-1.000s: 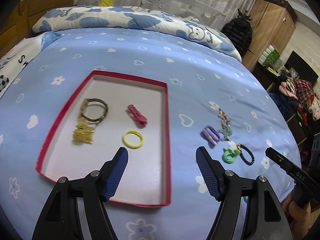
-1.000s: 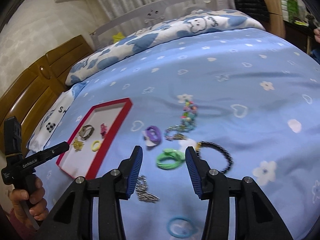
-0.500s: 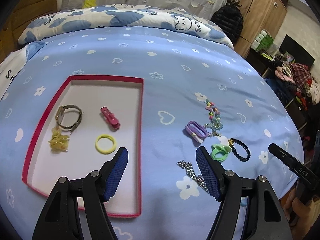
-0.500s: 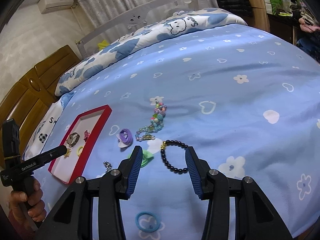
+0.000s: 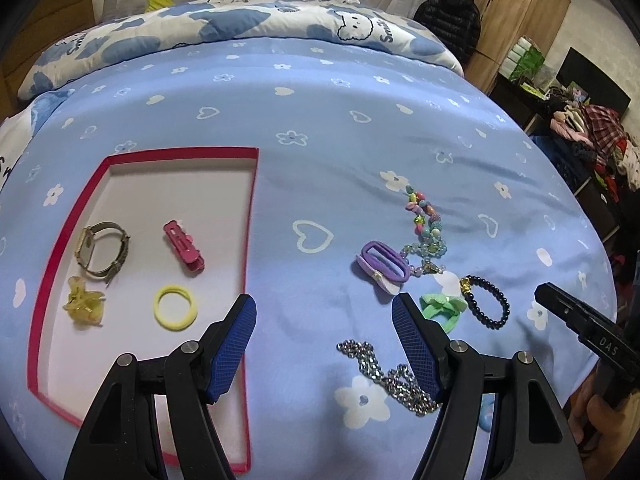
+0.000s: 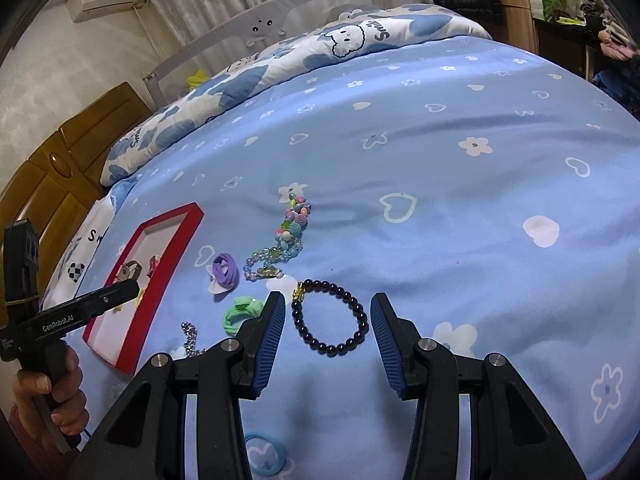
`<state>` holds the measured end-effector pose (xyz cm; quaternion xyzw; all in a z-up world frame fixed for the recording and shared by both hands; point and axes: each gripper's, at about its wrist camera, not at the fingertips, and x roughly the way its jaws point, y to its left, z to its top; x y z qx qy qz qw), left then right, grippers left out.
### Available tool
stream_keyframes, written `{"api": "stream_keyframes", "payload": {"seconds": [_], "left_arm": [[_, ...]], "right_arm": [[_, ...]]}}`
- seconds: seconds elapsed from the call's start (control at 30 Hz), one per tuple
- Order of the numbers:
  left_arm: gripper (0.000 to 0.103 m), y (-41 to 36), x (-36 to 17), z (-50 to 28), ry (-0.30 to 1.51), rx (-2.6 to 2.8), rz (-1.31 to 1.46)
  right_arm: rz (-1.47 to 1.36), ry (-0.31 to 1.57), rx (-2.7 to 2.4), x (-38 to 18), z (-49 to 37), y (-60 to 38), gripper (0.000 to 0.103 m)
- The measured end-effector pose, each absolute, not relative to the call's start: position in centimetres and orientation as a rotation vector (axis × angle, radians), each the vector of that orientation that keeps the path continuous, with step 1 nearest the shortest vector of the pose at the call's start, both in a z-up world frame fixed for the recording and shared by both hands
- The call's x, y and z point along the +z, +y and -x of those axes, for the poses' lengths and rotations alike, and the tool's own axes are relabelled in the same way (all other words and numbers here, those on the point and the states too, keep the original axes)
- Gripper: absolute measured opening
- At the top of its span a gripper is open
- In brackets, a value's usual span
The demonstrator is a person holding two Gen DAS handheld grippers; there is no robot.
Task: Organize jewelry
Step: 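Grasp the purple hair tie with left tool while right tool grasps the pastel beaded bracelet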
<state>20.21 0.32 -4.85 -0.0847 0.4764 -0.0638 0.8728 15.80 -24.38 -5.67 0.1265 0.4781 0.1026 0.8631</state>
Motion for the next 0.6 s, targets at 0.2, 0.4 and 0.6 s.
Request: {"api": "stream_keyframes", "payload": {"seconds": [0.2, 0.4, 0.6], "left_arm": [[0.070, -0.8, -6.3, -22.5, 1.025, -0.133, 0.168], [0.069, -1.8, -7.9, -25.4, 1.057, -0.144, 0.163], [0.068, -2.9, -9.7, -27.9, 1.092, -0.161, 0.152]], "right_arm": [[-0.262, 1.020, 0.236, -6.6, -17.7, -23.7, 0.046], [-0.241, 1.039, 0.272, -7.8, -20.1, -22.3, 0.046], [-0.238, 1.050, 0.288, -8.8, -23.4, -21.1, 0.045]]}}
